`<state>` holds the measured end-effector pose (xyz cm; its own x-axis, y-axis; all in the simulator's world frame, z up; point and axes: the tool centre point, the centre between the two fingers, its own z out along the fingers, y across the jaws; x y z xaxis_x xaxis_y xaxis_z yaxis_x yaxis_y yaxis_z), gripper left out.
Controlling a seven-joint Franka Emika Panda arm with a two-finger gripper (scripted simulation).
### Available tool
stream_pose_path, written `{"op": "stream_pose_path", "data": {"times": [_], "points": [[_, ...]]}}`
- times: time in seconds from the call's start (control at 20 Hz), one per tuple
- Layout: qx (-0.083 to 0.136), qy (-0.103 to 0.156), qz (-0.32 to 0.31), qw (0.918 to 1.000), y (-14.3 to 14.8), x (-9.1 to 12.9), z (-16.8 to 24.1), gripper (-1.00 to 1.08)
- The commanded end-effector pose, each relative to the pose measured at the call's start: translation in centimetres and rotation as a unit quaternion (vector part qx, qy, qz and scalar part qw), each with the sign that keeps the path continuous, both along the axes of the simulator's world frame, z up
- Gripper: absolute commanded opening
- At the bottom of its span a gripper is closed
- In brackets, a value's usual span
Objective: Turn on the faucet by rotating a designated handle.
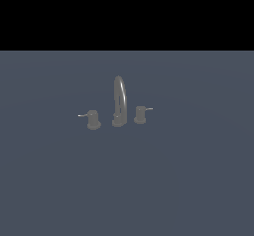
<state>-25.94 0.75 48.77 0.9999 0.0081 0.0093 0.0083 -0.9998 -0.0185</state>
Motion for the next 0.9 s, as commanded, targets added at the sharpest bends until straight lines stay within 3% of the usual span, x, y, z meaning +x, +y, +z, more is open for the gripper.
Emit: {"op": "stream_pose_path", "data": {"times": [0.0, 0.4, 0.85], "points": [[0.000, 0.000, 0.000, 1.0000, 0.0, 0.0, 0.0, -1.00], [0.000, 0.000, -0.016, 0.9999, 0.8, 0.3, -1.0, -1.00], [0.000, 0.001, -0.074, 0.9973, 3.6, 1.7, -4.5, -1.00]]}}
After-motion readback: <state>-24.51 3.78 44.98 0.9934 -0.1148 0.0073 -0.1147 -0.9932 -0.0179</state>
